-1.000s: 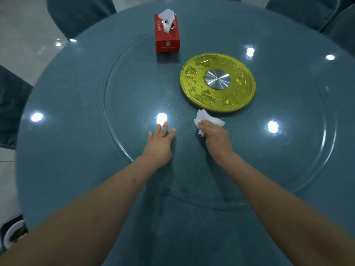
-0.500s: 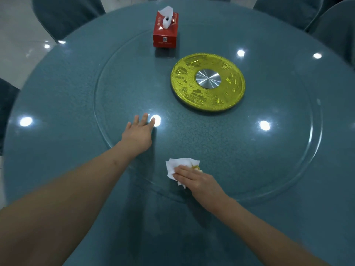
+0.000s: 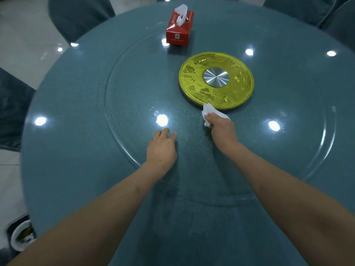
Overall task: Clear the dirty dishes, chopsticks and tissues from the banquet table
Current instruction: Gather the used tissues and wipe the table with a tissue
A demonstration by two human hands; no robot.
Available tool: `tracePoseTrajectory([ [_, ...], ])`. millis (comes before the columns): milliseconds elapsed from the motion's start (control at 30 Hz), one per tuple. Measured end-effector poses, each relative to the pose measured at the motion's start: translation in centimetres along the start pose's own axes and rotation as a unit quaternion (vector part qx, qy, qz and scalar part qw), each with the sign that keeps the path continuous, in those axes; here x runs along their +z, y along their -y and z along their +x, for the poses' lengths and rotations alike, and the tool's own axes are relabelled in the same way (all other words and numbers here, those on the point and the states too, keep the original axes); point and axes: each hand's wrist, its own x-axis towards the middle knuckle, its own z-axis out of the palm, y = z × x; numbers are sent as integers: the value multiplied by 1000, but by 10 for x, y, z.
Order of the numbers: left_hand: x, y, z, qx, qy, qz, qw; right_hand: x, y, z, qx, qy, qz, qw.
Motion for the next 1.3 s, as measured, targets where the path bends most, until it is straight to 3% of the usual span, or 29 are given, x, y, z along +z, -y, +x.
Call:
tracePoseTrajectory([
  [200,8,13,9,-9,59,24,998,17,20,-47,-91,-34,4,995],
  [533,-9,34,28,-38,91,32,995,28,42,-172,-235,34,48,970],
  [767,-1,15,5,-16,11,-6,1000,16,30,-149,-249,37,-4,968],
  [867,7,6,-5,-7,-6,-3,1000,9,18,-125,-226,32,-15,974],
  [1100,19,8,-2,-23,30,-7,999,-6,-19,-27,-78,-17,-8,997],
  [1200,17,12,0,-26,47,3,999,-4,-18,0,-4,-10,36,999],
  [1300,14,15,4,-33,62,15,997,8,-9,2,9,-25,63,998],
])
